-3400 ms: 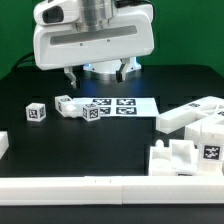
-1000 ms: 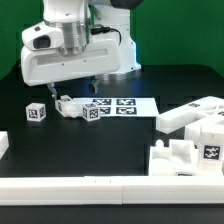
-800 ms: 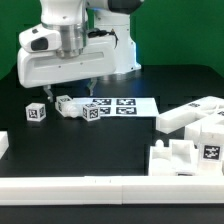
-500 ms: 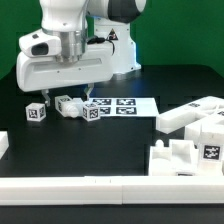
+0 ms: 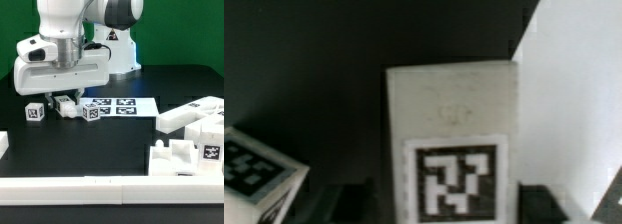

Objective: Assemble chair

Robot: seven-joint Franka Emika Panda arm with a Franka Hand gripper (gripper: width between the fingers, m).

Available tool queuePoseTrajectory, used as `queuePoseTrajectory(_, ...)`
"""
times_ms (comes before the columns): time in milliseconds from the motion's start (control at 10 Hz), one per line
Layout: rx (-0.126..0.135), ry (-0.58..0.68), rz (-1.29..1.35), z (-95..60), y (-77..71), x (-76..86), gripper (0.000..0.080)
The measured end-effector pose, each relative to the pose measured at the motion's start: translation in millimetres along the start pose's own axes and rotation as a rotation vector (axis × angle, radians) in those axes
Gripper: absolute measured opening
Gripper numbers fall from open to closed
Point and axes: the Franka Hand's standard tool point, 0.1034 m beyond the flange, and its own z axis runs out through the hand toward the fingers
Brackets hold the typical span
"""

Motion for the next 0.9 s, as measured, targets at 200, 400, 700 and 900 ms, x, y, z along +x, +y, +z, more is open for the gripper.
queuePoseTrajectory(200, 0.0, 0.0, 0.0, 0.1, 0.0, -0.1, 0.0282)
queuePoseTrajectory(400, 0.046, -0.017, -0.017, -13.6, 0.6, 7.6, 0.0282)
queuePoseTrajectory(700, 0.027, 0.013, -0.172, -51.4, -5.9, 36.5, 0.0282)
queuePoseTrajectory(900, -0.008, 0.024, -0.279, -46.3, -14.0, 35.0, 0.0282)
